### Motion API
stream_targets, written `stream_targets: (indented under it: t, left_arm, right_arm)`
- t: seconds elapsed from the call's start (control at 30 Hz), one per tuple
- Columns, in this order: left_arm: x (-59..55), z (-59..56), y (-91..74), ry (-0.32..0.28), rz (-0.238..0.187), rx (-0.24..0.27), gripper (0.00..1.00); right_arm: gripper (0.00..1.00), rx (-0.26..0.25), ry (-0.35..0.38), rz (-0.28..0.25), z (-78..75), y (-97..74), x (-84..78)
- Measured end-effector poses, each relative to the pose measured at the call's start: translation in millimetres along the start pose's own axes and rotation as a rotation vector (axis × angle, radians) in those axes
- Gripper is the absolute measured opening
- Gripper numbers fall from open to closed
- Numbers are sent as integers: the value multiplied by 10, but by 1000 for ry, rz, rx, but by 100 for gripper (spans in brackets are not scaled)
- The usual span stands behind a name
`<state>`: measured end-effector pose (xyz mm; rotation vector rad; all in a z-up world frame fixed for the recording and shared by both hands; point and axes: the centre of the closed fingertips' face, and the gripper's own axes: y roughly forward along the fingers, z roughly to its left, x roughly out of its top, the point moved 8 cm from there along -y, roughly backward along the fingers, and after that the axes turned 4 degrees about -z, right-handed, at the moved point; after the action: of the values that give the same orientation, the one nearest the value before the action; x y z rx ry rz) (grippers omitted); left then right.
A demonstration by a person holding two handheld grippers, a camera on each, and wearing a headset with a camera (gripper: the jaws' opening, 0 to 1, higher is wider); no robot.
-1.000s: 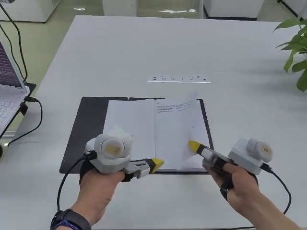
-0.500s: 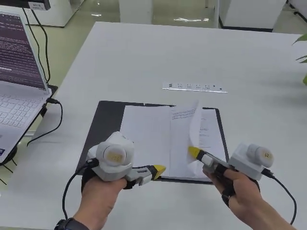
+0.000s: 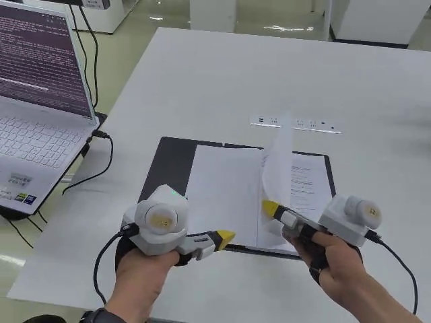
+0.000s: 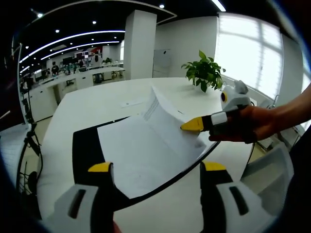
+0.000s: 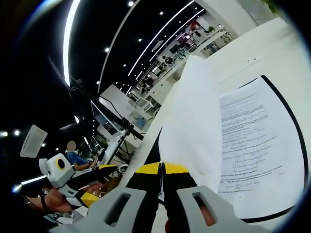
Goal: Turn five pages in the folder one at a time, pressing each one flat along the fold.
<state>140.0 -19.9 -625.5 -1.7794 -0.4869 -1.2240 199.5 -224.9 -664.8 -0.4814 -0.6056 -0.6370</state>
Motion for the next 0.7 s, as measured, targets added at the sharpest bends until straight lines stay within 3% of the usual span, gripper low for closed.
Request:
stream_targets:
  t: [0.2,0.7]
  left_arm:
    - [-87,144,-161,-39,-11,43,73]
    - [-248,197,-293,-87,-23,46,75]
  right_arm:
    - [0,18,5,18,93,164,-85]
    - [0,66,24,84,350,623,-333]
